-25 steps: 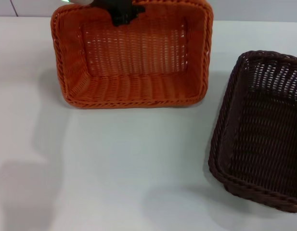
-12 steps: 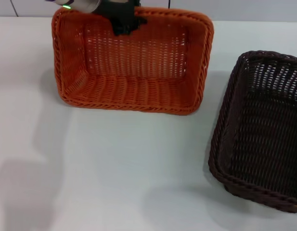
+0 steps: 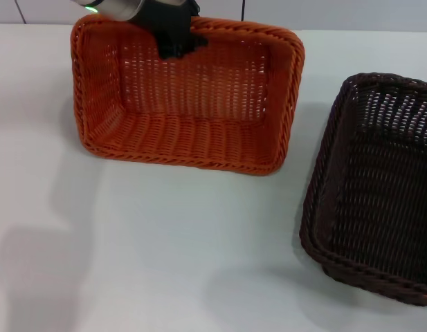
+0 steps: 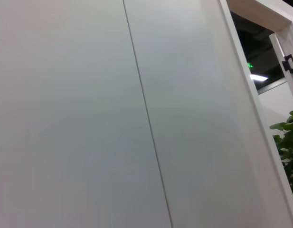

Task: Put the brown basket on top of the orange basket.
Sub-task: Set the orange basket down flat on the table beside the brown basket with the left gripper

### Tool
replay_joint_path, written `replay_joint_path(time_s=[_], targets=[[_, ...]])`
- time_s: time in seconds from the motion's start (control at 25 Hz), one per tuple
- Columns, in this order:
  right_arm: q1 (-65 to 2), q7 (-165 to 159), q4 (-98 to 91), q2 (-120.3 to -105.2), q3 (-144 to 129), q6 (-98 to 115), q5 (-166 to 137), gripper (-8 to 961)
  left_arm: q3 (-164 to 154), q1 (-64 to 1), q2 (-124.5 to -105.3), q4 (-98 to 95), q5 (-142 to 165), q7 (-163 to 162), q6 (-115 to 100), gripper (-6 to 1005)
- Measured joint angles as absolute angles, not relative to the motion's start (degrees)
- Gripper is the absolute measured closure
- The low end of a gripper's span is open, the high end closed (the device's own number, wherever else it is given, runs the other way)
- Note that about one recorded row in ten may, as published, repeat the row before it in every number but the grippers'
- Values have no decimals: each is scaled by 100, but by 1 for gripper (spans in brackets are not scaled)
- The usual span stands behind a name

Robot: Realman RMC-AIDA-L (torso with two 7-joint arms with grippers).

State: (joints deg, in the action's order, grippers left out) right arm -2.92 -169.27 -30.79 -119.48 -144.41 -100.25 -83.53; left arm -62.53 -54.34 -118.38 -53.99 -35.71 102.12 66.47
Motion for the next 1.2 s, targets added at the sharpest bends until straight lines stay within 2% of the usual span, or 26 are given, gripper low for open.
replay_joint_path(time_s=[0.76,1.2], targets=[[-377,-16928,-2973,-11944,-14449,-9796,-8338,124,-6203,-6069,-11856,-5966,-2587,9853,7651,847],[-385,-16928,-2943,-11941,-14449,-9728,-8348,124,-6231,-6220,-11847,-6278,-2128,9613,8317,814]])
